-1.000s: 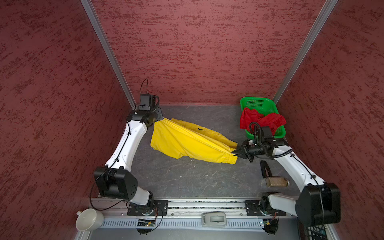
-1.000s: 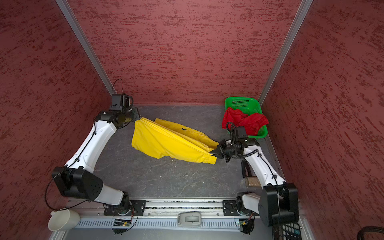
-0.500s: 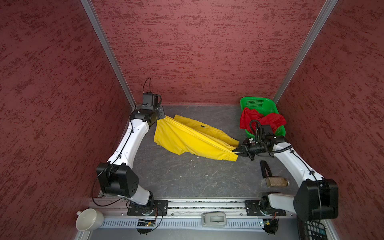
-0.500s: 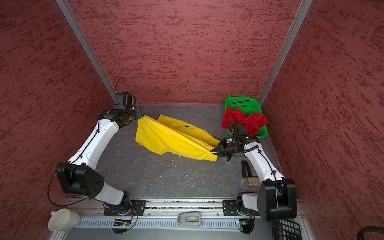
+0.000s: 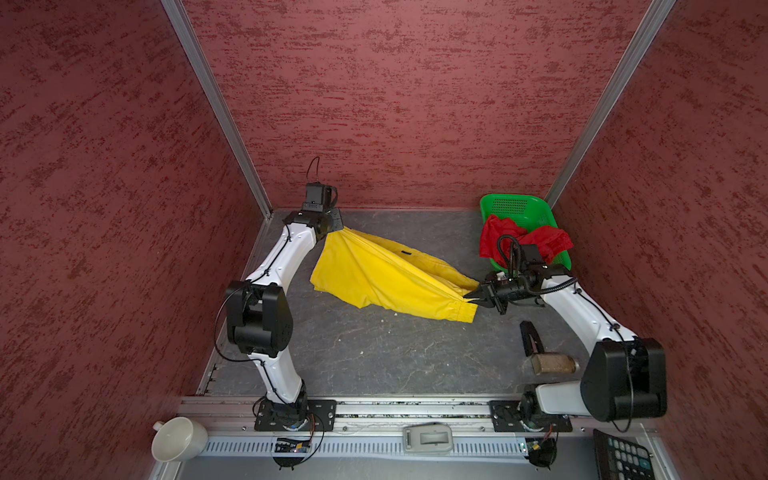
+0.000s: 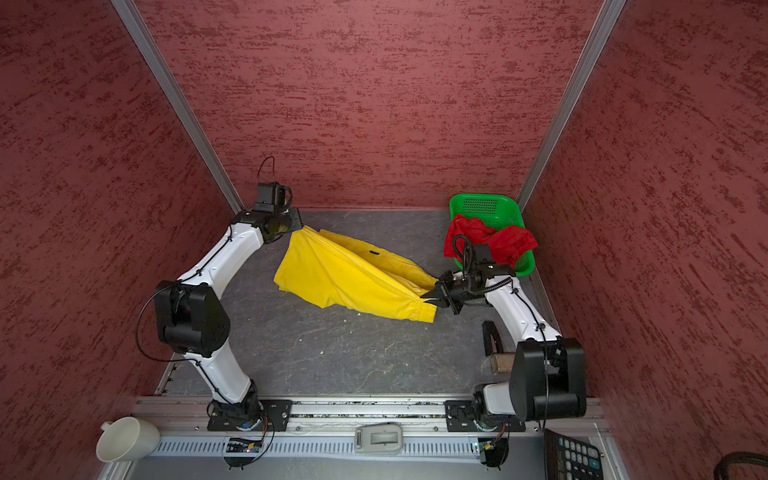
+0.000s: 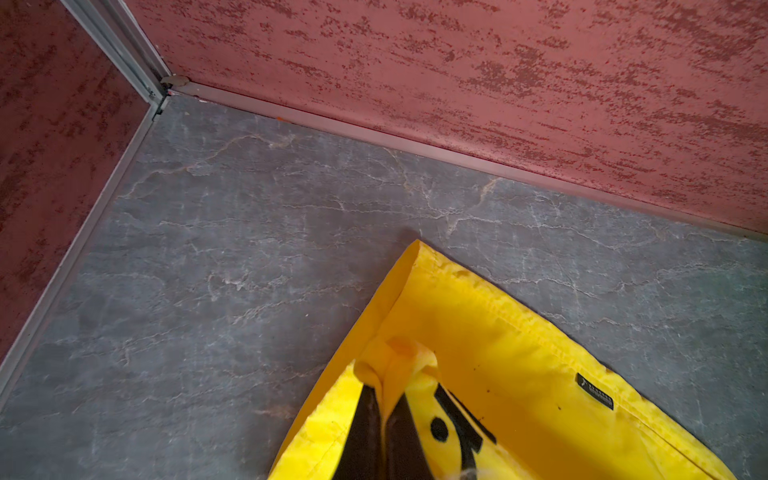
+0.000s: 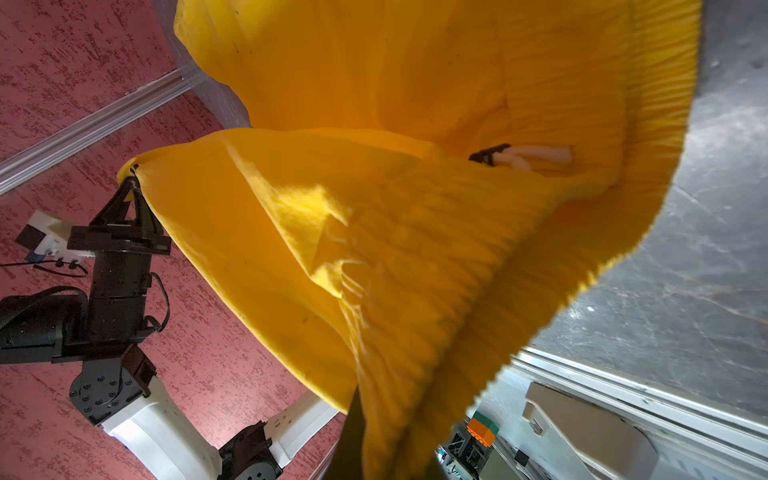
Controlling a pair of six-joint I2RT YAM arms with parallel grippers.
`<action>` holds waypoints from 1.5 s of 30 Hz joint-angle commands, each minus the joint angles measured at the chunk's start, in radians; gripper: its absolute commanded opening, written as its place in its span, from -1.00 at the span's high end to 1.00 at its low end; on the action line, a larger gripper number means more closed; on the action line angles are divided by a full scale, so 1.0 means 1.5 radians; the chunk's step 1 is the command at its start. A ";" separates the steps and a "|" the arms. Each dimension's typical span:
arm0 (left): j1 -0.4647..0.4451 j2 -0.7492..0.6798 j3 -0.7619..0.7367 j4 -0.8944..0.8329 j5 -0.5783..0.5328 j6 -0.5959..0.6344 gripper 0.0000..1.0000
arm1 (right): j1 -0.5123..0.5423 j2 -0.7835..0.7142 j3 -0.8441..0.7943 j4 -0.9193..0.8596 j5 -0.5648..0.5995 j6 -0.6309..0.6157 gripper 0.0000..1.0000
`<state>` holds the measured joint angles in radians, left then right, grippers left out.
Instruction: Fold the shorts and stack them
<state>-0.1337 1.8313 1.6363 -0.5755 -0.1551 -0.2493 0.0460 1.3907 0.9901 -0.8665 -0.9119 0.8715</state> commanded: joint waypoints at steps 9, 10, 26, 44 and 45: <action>0.014 0.137 0.065 0.074 -0.046 -0.044 0.98 | -0.018 0.019 -0.032 0.091 0.045 0.063 1.00; 0.012 0.146 0.063 0.074 -0.046 -0.046 0.98 | -0.018 0.018 -0.041 0.120 0.046 0.082 1.00; -0.006 0.235 0.068 0.081 -0.024 -0.080 0.90 | -0.018 -0.024 -0.215 0.569 0.169 0.343 0.78; 0.009 0.204 0.044 0.124 0.068 -0.130 -0.53 | -0.018 0.011 -0.231 0.750 0.296 0.334 -0.03; 0.012 0.190 0.035 0.130 0.072 -0.131 -0.58 | -0.018 0.007 -0.226 0.743 0.299 0.325 -0.04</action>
<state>-0.1333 2.1914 1.7073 -0.4236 -0.0799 -0.4335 0.0223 1.4067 0.6125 0.2214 -0.5236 1.3796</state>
